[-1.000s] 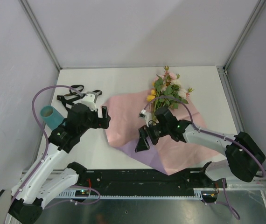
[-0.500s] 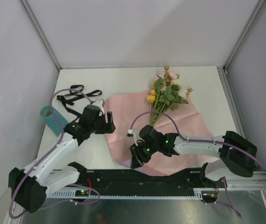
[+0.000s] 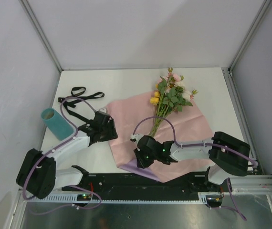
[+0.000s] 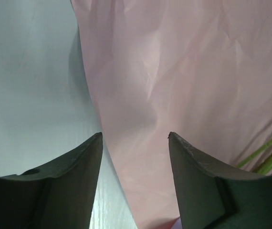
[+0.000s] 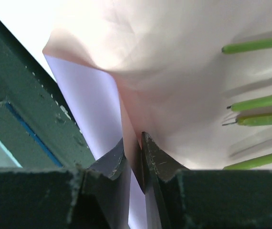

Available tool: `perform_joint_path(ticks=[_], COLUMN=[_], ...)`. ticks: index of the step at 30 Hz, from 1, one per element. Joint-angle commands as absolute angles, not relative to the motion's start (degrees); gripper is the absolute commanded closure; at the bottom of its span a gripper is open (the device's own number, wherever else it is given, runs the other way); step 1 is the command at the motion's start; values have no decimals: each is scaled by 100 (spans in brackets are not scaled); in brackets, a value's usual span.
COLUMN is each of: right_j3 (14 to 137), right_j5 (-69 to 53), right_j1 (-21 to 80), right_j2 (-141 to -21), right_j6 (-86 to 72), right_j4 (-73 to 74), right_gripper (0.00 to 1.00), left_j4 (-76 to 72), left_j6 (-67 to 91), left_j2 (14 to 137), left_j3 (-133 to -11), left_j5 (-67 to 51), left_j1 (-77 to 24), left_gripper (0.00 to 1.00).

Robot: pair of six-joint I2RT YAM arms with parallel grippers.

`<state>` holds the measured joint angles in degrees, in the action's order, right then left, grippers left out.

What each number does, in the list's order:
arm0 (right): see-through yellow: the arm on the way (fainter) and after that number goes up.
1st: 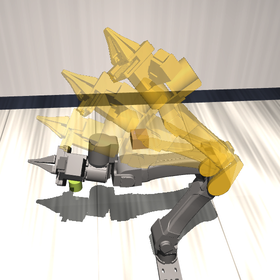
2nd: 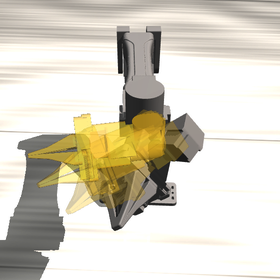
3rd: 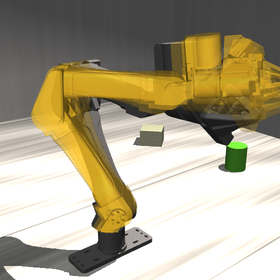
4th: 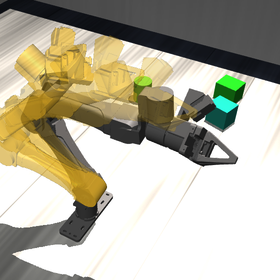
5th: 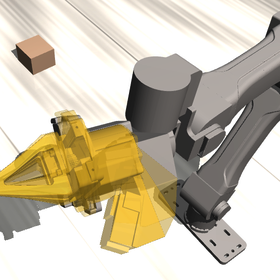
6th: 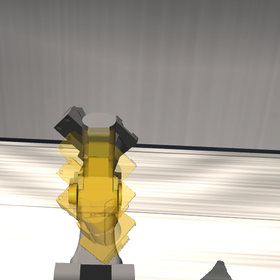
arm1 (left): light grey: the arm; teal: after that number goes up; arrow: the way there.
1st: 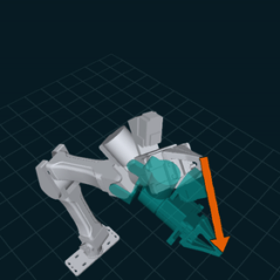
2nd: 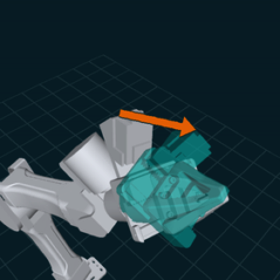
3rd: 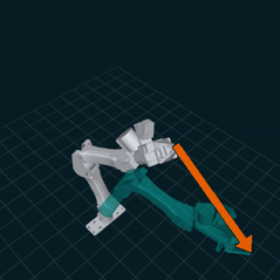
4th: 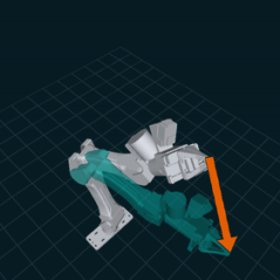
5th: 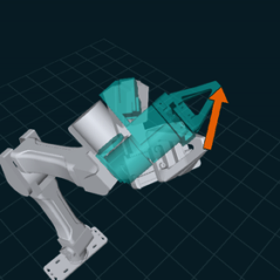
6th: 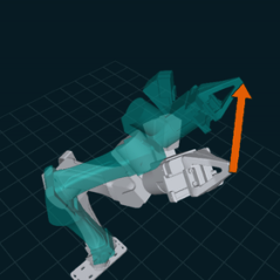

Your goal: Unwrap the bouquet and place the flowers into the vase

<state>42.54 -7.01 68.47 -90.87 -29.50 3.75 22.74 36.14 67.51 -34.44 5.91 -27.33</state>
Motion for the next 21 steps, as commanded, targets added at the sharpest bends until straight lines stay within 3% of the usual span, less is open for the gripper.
perform_joint_path(ticks=[1, 9, 21], right_j3=[4144, 4100, 4128], right_j5=[262, 672, 488], right_j1=[6834, 6201, 4618], right_j2=[-9385, -9480, -9569], right_j6=[-2831, -2834, -2373], right_j4=[129, 186, -170], right_gripper=[82, 84, 85], left_j4=[1691, 1627, 1638], left_j6=[3787, 3750, 3816], left_j2=[7199, 8296, 9848], left_j3=[-3549, -4272, -5620], left_j5=[839, 973, 977], left_j1=[-2707, -2707, -2697], left_gripper=[40, 52, 52])
